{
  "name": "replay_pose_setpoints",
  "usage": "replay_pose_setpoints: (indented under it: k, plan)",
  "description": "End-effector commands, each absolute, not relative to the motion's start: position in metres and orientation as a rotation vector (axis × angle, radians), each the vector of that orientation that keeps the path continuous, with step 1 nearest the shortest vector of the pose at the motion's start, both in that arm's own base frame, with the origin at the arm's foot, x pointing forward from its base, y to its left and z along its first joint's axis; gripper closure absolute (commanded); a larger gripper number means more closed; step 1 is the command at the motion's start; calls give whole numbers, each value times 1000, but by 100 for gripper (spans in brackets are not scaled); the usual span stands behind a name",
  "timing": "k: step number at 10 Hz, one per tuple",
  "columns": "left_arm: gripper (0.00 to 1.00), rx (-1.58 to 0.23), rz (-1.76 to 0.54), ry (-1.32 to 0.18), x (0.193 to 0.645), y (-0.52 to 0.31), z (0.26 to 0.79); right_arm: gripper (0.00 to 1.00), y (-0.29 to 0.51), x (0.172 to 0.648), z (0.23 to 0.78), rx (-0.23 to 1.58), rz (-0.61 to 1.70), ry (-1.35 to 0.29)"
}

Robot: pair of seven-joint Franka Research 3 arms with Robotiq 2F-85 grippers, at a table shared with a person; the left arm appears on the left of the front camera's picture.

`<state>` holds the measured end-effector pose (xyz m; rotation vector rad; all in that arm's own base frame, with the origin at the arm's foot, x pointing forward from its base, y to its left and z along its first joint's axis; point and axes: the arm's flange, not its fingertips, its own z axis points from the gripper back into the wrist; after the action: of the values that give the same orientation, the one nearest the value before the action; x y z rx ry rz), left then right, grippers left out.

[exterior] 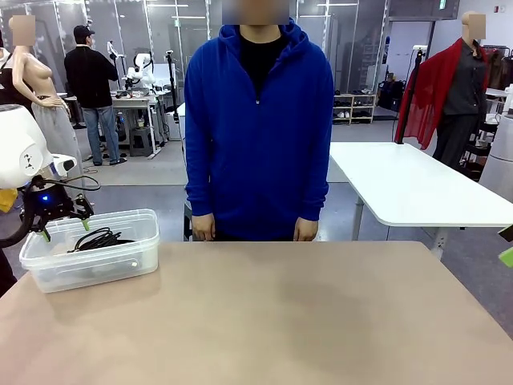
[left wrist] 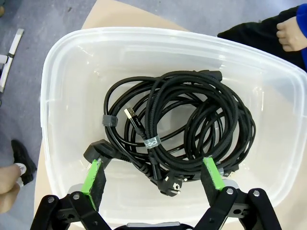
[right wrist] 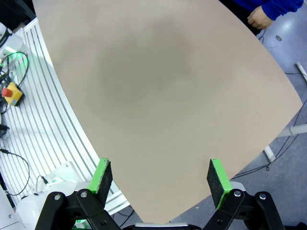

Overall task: Organize and store the cables.
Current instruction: Place the USB Extension Cable into the Organizing box.

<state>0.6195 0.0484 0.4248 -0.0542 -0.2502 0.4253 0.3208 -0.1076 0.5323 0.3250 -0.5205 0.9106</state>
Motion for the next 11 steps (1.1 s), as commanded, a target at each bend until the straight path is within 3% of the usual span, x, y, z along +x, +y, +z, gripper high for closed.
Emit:
replay_pose_setpoints:
  k: [1,11]
  plan:
    - [0,-54,427,-254,622,49,425,0,-106,322,532,330,911,-526]
    - [0,-54,427,-254,622,49,425,0,-106,322,532,330,911,-526]
